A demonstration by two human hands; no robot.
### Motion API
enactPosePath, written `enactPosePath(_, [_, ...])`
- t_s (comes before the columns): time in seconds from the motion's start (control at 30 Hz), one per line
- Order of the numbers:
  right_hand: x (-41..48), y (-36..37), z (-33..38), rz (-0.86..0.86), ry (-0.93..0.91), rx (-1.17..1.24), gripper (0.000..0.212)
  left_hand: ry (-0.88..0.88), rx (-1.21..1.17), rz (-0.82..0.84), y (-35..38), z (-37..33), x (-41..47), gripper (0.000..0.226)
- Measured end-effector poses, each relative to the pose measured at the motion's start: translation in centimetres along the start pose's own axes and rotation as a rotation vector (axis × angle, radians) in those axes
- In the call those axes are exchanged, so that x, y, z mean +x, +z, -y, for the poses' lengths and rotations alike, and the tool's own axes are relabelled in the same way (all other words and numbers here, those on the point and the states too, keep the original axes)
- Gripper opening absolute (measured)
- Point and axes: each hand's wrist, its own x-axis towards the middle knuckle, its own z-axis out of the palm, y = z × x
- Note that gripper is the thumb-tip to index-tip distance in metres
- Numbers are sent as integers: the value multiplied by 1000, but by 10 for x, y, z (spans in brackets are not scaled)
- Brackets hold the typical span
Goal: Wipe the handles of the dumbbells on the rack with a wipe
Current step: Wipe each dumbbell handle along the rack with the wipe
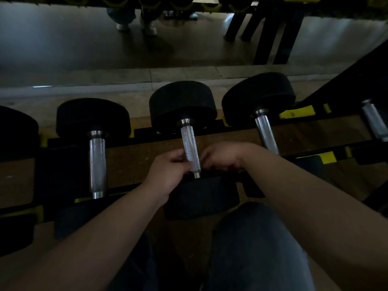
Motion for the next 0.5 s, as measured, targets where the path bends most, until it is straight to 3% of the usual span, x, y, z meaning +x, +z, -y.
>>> enactPosePath(0.03, [-2,1,-1,64,26,-109,21,-4,1,-6,0,0,0,45])
enactPosePath(0.1, [-2,0,1,82,37,-71,19,-5,-6,-9,0,0,1,46])
enactPosePath(0.2, [4,-4,6,-141,-26,389,15,-13,-20,-17,1,0,1,45])
enactPosePath(0.27, [8,-7,7,-251,-112,514,13,-16,-24,-28,0,1,2,44])
enactPosePath(0.33, [0,-8,5,-240,-120,283,10,-14,-30,-22,0,2,2,41])
enactPosePath(0.43, [-18,0,2,-77,-40,-209,12,-1,-26,-10,1,3,4,38])
enactPosePath(0.5, [-22,4,6,-140,-41,-124,15,-2,-33,-12,1,4,4,36])
